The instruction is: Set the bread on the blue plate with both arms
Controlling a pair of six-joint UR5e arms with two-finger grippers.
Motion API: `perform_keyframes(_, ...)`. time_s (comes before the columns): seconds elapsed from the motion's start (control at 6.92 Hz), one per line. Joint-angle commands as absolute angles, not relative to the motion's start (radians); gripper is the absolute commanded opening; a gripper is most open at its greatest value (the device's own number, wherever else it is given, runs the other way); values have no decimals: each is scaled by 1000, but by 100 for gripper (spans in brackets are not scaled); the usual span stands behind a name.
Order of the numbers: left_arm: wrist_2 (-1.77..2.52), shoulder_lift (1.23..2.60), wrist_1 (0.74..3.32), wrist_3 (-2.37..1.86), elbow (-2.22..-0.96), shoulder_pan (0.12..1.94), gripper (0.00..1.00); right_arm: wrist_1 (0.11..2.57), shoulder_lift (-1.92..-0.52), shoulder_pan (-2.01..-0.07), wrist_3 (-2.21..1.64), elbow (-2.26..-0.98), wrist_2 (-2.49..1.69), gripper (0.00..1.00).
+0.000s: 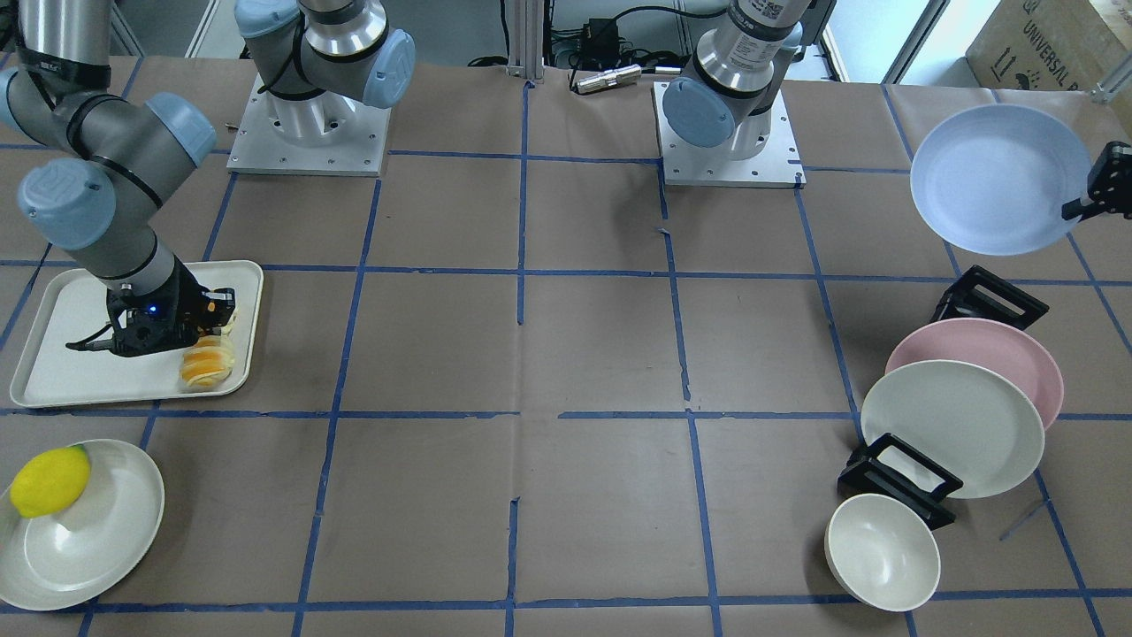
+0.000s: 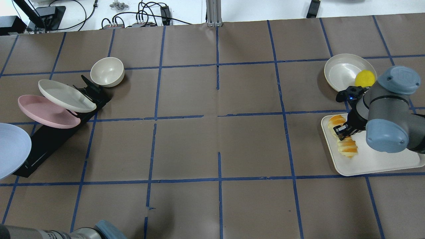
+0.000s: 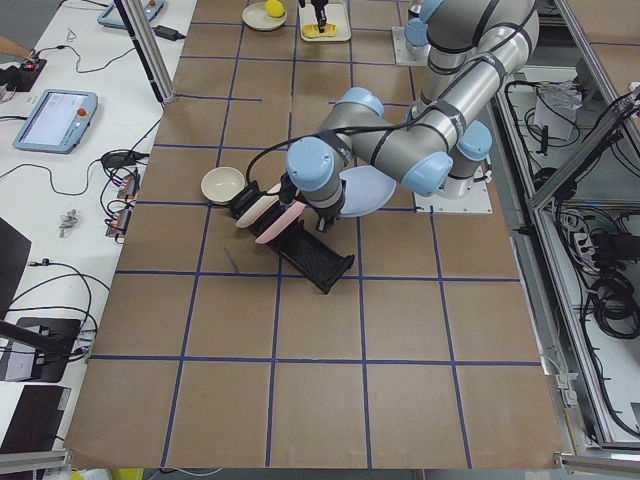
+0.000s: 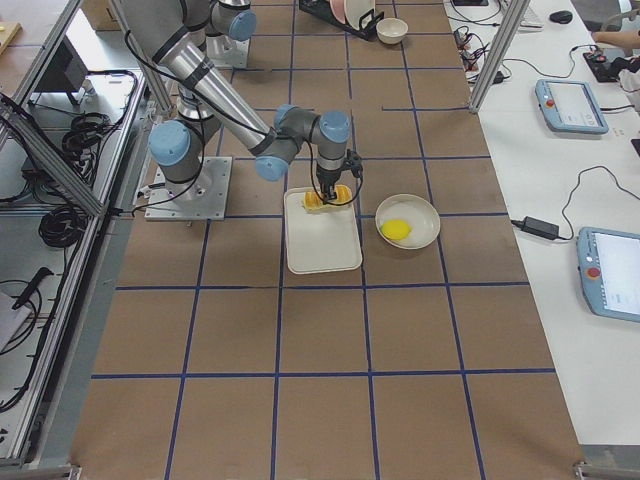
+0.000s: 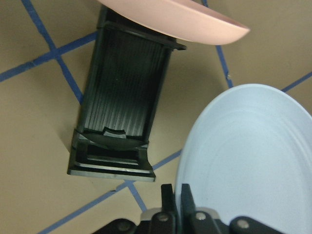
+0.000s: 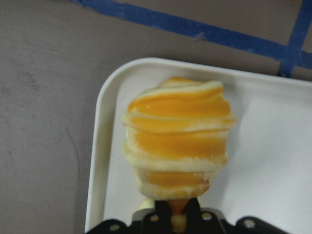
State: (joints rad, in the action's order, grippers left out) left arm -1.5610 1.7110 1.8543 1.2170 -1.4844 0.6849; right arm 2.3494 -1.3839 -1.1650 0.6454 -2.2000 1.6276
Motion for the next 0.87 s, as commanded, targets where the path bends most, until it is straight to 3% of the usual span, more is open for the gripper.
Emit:
perform_keyframes(0.0, -1534, 1539, 1869, 994, -1642, 820, 2, 2341, -1393, -1167, 640, -2174, 1672, 8)
perform_keyframes(0.29, -1419, 1432, 1626, 669, -1890, 1078, 2, 2266, -1423, -1170, 643, -2096, 1666, 8)
perform_keyframes(0.43, -1404, 1440, 1450, 487, -1976, 1214, 2, 2185, -1451, -1173, 643, -2032, 1663, 8)
perform_keyframes(0.72, -1309, 1593, 1118, 127, -2051, 1465, 1, 2059, -1456, -1212, 626, -1898, 1661, 8)
